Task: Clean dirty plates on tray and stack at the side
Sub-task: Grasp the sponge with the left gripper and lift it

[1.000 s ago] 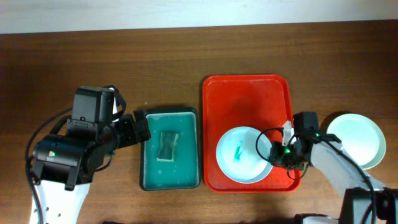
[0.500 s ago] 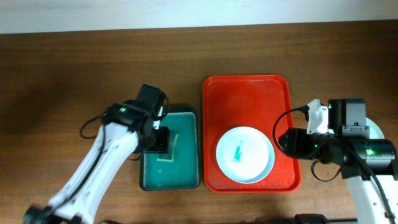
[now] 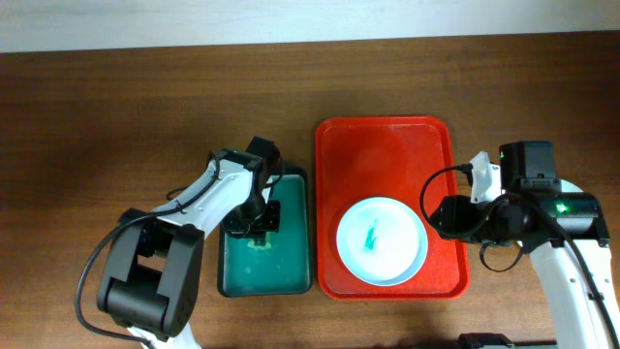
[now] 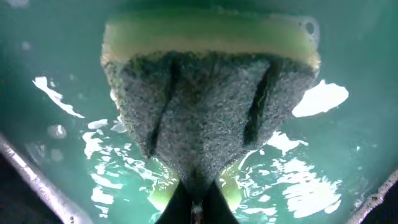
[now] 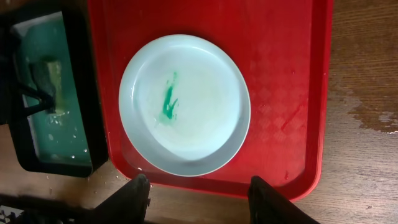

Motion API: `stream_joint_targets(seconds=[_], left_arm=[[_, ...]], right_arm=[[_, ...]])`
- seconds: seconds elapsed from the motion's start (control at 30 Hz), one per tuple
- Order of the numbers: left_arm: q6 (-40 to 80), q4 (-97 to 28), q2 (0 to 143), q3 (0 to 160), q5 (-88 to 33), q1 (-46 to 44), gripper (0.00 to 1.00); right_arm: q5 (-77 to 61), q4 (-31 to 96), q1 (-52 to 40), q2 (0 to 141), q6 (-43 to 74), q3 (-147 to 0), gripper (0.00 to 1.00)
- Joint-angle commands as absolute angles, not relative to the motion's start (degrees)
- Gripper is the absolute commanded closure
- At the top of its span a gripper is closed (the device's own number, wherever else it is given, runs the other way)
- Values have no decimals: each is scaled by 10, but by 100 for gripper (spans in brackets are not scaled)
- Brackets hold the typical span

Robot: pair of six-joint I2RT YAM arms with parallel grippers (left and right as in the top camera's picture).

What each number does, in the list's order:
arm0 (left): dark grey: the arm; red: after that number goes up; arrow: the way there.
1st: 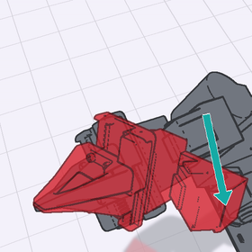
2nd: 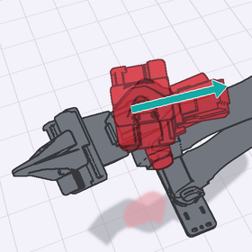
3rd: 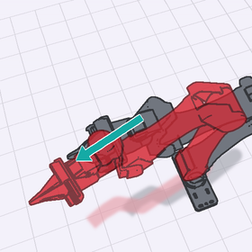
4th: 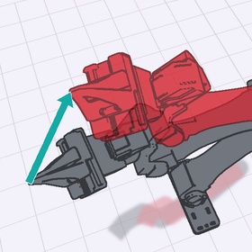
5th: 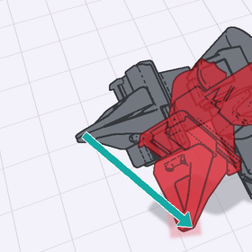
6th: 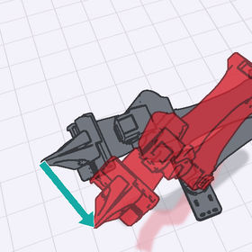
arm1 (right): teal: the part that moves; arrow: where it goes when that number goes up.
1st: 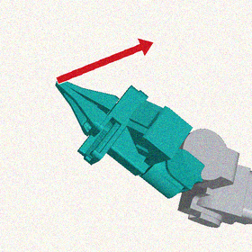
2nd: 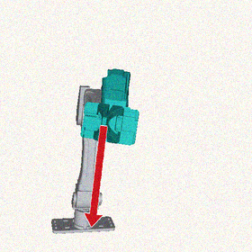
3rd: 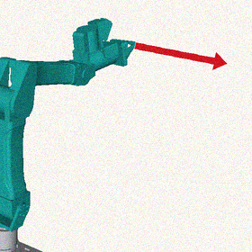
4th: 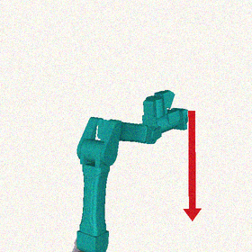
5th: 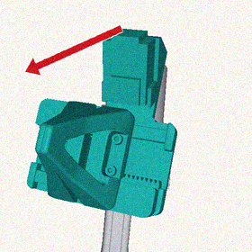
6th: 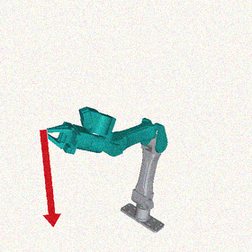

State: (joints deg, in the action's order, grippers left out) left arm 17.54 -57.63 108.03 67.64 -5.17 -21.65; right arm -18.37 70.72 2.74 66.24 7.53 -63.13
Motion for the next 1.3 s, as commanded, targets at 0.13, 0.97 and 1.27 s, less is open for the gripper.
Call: stream_joint_targets(seconds=[0.13,0.97,1.27], left_arm=[[170,-629,1072,772,-21,-218,63],[170,-485,1091,733,24,-222,44],[170,-421,1090,681,23,-223,90]], right_arm=[[-189,712,27,663,75,-639,47],[-189,713,27,663,75,-639,47],[-189,719,27,663,75,-639,47]])
